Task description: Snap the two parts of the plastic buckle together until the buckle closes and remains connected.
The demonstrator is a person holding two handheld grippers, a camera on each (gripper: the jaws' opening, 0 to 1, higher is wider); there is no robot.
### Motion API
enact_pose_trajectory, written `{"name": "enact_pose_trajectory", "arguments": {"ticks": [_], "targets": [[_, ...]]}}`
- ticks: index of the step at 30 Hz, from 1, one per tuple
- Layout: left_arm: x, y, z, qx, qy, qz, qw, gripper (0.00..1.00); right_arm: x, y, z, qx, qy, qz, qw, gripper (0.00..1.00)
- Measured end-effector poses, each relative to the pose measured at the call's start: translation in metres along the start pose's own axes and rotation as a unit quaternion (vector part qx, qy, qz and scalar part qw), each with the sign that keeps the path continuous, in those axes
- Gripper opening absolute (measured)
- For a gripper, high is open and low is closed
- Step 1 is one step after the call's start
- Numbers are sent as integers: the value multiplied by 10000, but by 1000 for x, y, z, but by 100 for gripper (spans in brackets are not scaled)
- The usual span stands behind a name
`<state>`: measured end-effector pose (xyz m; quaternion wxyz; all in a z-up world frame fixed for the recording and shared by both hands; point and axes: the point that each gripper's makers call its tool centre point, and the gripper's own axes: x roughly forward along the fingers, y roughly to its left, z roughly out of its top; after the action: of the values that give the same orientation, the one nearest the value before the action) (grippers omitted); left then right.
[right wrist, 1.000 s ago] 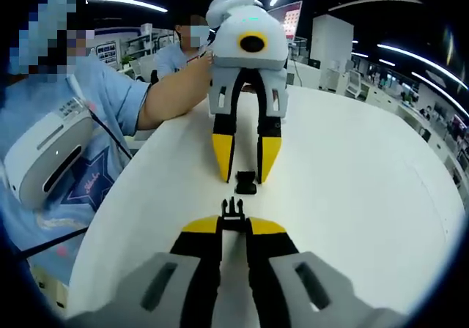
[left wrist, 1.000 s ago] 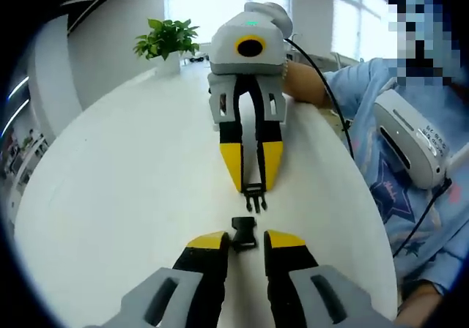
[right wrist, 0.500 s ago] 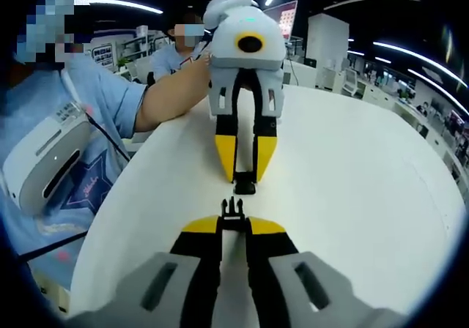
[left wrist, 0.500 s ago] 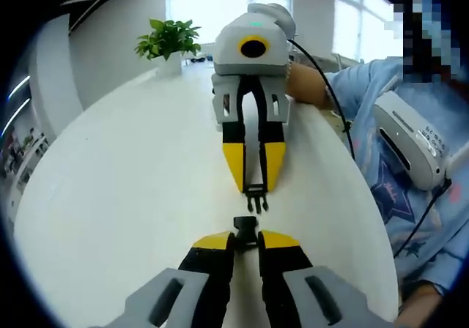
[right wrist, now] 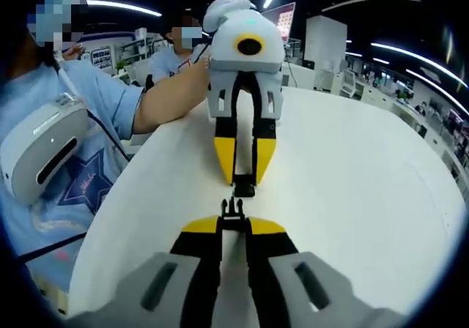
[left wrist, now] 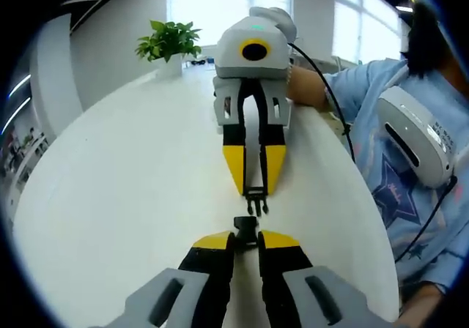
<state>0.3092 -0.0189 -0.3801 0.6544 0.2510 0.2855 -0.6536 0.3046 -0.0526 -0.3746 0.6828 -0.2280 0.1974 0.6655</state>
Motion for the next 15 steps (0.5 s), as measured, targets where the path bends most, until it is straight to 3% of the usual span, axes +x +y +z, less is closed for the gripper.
{"name": "enact_pose_trajectory", "arguments": {"ticks": [15], "targets": [[0, 2, 1, -30, -40, -19, 10000, 13, 0, -1, 0, 16, -40, -11, 10000, 12]]}}
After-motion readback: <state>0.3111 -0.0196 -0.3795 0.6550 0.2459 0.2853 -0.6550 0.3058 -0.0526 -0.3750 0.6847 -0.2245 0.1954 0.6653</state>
